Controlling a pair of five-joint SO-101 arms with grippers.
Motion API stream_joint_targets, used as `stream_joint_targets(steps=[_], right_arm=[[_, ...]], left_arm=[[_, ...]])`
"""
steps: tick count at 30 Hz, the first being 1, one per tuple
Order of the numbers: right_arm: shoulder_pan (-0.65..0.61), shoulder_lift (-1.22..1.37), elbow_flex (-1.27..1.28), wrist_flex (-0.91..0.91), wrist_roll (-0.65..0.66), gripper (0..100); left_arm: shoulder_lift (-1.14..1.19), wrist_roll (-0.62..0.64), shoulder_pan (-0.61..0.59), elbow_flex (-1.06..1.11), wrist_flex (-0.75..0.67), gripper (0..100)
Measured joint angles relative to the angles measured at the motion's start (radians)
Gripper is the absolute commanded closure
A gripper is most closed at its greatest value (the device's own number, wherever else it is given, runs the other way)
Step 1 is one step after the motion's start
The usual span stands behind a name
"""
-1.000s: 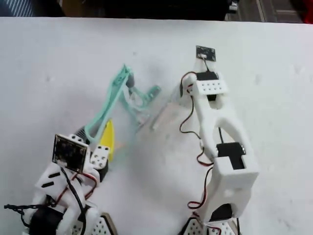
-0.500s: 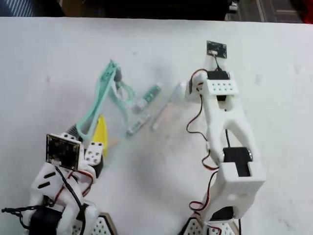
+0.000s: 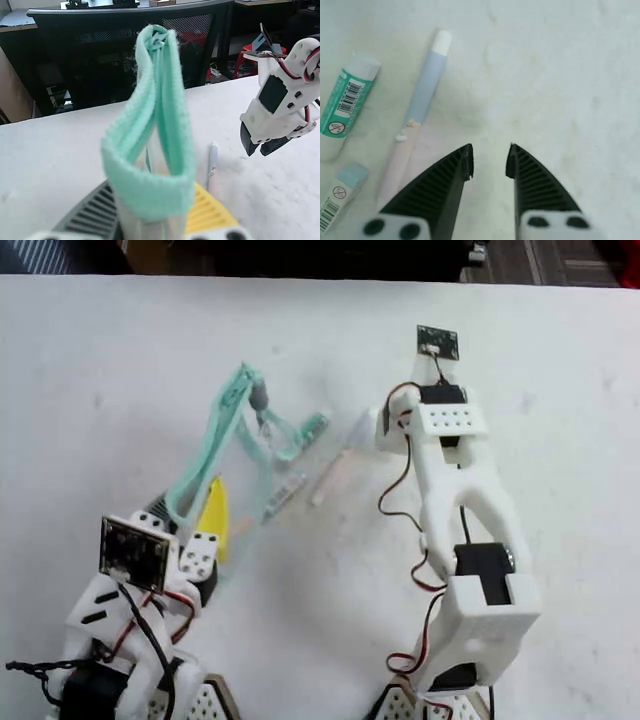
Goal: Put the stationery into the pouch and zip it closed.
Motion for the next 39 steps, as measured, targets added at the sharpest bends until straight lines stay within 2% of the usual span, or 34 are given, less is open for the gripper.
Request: stream_joint_targets(steps=[6,15,32,34,39], right_arm=[[-0.064,0.0,-0.012,0.002,0.0,82.4],[-0.141,0.106,-0.242,0.017,0.0,82.2],[-0.146,0.769,-1.077,0.388,-0.052,82.3],[-0.144,0.839,-1.171,0.414,-0.052,84.7],[-0.115,0.967,-1.361,0.476,-0.052,98.6]], left_arm=[[0.0,0.0,0.0,0.0,0.0,98],[0.0,0.002,-0.002,0.0,0.0,98],[0.0,0.002,-0.028,0.0,0.0,98],[0.0,0.002,-0.028,0.0,0.0,98],[0.0,0.002,-0.028,0.0,0.0,98]])
